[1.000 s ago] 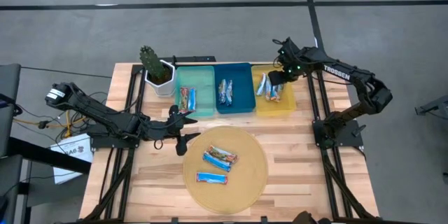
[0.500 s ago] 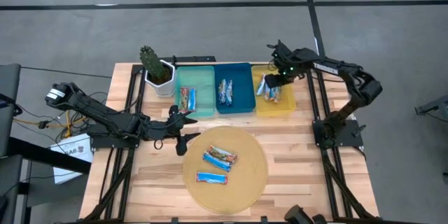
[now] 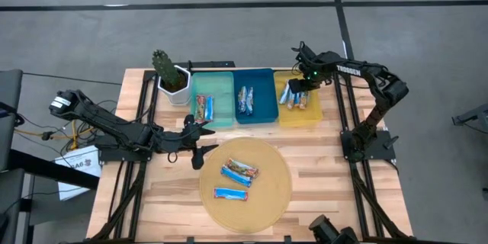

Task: Pick and place Granola Bars by type
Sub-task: Put the yellow granola bar into the yellow bin, then put the red granola bar into the green bin

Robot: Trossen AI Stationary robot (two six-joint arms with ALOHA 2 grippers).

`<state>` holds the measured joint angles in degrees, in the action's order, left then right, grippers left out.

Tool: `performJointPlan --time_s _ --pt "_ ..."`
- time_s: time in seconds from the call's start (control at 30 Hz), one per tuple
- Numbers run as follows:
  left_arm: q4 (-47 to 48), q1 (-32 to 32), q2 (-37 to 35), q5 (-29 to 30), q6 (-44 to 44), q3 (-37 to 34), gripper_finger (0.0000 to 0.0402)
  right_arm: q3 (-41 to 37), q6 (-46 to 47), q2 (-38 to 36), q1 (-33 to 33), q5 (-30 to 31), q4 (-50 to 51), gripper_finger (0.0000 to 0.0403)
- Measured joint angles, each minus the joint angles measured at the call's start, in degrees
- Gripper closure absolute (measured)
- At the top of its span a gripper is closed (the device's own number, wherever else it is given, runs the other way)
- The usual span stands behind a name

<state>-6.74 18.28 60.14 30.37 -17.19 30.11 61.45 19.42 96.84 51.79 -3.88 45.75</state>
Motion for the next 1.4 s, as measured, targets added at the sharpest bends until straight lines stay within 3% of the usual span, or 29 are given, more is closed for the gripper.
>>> performJointPlan --time_s 0.13,0.47,0.63,0.93,1.2,1.4 --pt "0.0 0.0 0.0 0.0 -0.6 0.0 0.0164 0.0 0.0 -0.4 0.0 1.4 -0.1 0.0316" --pt "0.0 0.0 0.0 0.0 -0.7 0.0 0.0164 0.0 0.0 -0.4 0.0 1.1 0.0 0.021" --pt "0.0 0.0 0.0 0.0 -0.7 0.0 0.0164 0.0 -0.5 -0.5 -0.4 1.0 0.1 0.0177" --pt "0.0 0.0 0.0 0.0 -0.7 0.0 0.0164 0.0 -7.3 -7.4 -6.4 1.0 -2.1 0.0168" --pt "0.0 0.0 0.0 0.0 -0.7 0.0 0.0164 0.0 -19.0 -16.9 -17.0 0.8 -6.4 0.0168" --pt "-0.3 0.0 0.0 0.0 -1.1 0.0 0.0164 -2.1 -21.5 -23.4 -26.1 0.8 -8.6 0.0168"
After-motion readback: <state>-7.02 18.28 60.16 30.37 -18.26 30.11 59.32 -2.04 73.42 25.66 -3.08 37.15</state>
